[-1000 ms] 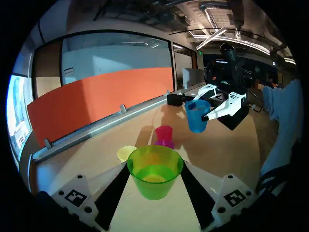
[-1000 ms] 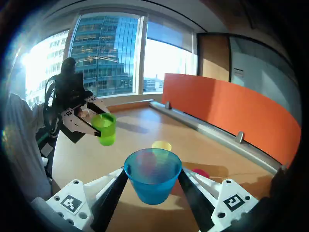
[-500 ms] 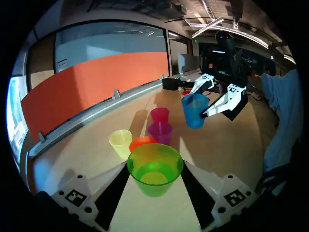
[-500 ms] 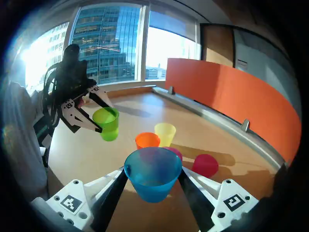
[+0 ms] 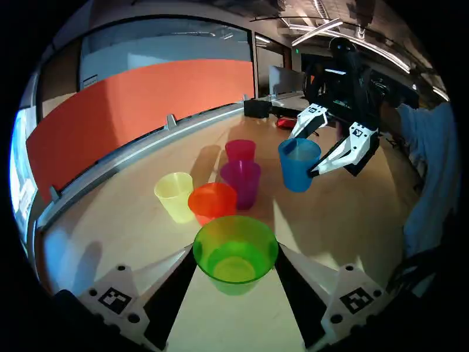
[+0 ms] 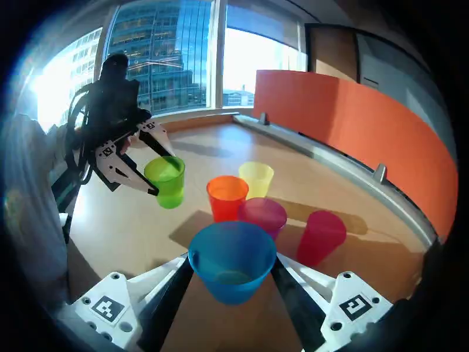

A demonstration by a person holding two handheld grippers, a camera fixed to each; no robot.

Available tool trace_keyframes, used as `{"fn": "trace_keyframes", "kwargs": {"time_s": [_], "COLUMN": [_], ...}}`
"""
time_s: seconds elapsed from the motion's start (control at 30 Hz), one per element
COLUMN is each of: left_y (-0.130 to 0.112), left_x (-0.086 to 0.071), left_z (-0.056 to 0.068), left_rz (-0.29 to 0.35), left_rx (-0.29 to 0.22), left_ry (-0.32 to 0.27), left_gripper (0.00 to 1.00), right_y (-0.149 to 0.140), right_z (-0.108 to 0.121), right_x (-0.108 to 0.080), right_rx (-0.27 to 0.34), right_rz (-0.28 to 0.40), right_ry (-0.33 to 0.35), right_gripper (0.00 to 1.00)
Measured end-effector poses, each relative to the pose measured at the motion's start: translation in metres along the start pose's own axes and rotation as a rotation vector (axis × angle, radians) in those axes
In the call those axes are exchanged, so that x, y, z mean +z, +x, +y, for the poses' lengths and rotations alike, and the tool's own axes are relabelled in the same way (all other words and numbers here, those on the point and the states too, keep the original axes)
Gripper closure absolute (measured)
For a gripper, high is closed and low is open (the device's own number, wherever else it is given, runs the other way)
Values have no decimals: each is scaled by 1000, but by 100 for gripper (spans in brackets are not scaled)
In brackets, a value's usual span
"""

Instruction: Pour water

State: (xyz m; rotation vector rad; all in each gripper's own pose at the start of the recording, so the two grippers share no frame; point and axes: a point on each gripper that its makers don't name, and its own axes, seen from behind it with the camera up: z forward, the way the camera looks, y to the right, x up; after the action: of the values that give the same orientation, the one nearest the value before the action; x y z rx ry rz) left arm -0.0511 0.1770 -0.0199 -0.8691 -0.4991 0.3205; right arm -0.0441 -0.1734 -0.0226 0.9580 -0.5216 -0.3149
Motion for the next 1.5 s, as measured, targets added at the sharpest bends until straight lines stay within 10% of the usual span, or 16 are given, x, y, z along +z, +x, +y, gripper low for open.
{"fn": "trace_keyframes", "kwargs": {"time_s": [1.5], "left_y": [-33], "left_x": [22], "left_z": [2], "left_rz": [-45], "left_rx": [-46], "left_ry": [-29], "left_gripper": [12], "right_y": [-51], "right_z": [-4], "right_x": [14], "right_rx": [7], "right_rz": [-77], "right_ry": [-14], "right_gripper": [8]}}
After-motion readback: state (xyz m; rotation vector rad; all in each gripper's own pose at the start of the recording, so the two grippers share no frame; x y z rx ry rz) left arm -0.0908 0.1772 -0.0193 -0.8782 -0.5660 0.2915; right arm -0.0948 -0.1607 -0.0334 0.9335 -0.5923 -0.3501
